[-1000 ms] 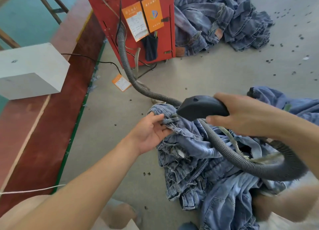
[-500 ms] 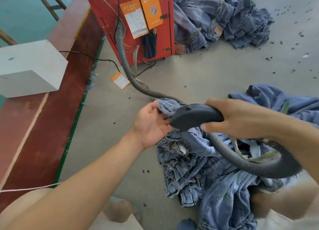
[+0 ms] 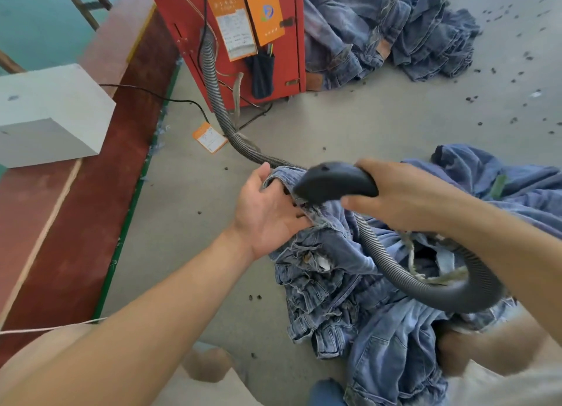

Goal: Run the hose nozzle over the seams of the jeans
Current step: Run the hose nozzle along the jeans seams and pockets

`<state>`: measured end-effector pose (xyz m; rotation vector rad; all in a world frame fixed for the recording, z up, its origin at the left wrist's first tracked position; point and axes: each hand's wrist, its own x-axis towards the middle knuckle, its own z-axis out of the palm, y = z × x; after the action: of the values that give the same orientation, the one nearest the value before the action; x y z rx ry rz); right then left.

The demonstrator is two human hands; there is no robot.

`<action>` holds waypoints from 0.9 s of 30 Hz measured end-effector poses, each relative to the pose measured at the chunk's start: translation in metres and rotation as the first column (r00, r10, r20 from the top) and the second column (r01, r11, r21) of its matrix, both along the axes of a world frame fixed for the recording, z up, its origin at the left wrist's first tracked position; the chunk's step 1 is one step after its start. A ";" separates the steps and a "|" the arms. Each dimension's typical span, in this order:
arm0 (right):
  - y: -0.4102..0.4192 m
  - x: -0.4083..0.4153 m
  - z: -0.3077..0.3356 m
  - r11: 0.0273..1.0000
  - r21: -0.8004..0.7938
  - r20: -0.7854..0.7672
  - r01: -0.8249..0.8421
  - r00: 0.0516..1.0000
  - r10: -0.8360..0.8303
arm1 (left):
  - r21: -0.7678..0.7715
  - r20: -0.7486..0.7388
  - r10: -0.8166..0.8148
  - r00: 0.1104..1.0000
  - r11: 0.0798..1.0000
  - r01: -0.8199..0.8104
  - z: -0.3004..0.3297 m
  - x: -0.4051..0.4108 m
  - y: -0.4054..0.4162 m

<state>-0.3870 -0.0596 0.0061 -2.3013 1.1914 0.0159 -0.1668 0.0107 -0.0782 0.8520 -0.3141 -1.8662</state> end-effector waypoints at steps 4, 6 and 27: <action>-0.013 -0.010 0.004 0.988 -0.051 0.055 0.146 0.988 -0.144 | 0.000 -0.018 -0.005 1.000 1.000 0.005 0.000 0.002 0.001; -0.014 -0.023 0.012 0.998 0.010 0.032 0.069 0.997 -0.070 | 0.005 -0.029 0.020 0.999 1.000 -0.019 0.002 0.005 0.000; -0.010 -0.003 -0.002 0.947 -0.182 0.109 -0.264 0.952 0.287 | -0.015 0.001 -0.212 0.977 0.977 0.212 0.004 0.004 0.002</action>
<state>-0.3904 -0.0701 0.0045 -2.5540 0.8225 -0.1379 -0.1630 0.0126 -0.0746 0.8344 -0.4324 -2.0590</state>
